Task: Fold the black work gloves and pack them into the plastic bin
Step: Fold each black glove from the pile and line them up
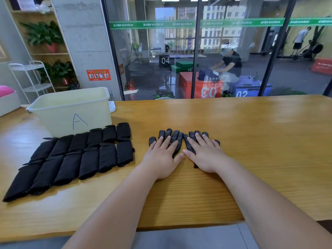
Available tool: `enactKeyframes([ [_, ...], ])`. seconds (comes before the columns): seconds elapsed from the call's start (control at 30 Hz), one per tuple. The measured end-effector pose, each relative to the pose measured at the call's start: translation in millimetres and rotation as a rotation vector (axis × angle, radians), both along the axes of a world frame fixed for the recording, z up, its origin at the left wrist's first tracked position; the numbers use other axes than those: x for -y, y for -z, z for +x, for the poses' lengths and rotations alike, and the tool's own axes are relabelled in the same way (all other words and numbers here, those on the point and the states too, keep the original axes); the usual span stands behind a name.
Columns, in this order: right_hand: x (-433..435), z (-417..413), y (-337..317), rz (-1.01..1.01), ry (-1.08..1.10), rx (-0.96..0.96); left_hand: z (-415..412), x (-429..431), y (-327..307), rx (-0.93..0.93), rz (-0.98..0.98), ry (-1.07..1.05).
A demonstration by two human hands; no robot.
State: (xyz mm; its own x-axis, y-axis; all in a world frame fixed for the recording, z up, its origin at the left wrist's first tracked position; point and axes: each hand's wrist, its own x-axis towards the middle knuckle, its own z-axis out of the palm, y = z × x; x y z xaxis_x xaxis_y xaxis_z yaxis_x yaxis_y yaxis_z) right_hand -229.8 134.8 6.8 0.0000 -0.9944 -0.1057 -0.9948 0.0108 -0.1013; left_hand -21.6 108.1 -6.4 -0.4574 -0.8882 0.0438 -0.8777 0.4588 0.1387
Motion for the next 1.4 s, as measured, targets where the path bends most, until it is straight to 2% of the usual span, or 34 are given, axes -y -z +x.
enactKeyframes([
  [0.17, -15.0, 6.3, -4.6, 0.035, -0.003, -0.012, -2.2, -11.4, -9.8, 0.102, 0.073, -0.020],
  [0.27, -29.0, 3.6, -3.6, 0.021, -0.017, 0.049, -0.6, -26.2, -18.0, 0.098, 0.070, -0.011],
  [0.33, -32.3, 2.0, -3.5, -0.079, 0.007, 0.081, 0.8, -27.9, -21.1, 0.059, -0.073, -0.017],
  [0.4, -30.0, 3.0, -1.3, -0.148, 0.019, 0.035, -0.3, -21.0, -20.2, 0.018, -0.203, -0.028],
  [0.47, -23.7, 6.4, 2.1, -0.100, 0.015, 0.017, -3.3, -9.8, -16.1, -0.021, -0.109, -0.011],
  [0.57, -11.9, 8.1, 3.6, -0.027, 0.034, 0.032, -10.9, 3.5, -9.5, 0.023, 0.046, 0.005],
  [0.73, -0.6, 6.9, 3.4, -0.027, 0.059, 0.014, -19.7, 14.7, -8.7, 0.099, 0.065, -0.017],
  [0.87, 2.0, 6.6, 0.3, -0.026, 0.056, 0.023, -19.3, 13.4, -8.9, 0.065, 0.054, -0.019],
  [0.93, -2.1, 7.7, 0.8, -0.064, 0.060, 0.039, -16.8, 7.2, -8.7, -0.008, 0.011, -0.052],
  [1.07, -23.8, 9.3, -7.0, -0.260, 0.094, 0.085, -12.4, -15.6, -15.2, -0.134, -0.244, -0.118],
  [1.13, -39.4, 12.2, -10.5, -0.265, 0.086, 0.099, -6.0, -27.9, -16.0, -0.157, -0.201, -0.096],
  [1.27, -63.9, 22.6, 1.0, -0.117, 0.013, 0.041, 12.4, -39.9, -4.7, 0.001, 0.004, -0.026],
  [1.4, -63.7, 22.6, 8.2, -0.131, 0.010, 0.043, 14.4, -39.1, 1.7, -0.005, 0.005, -0.021],
])
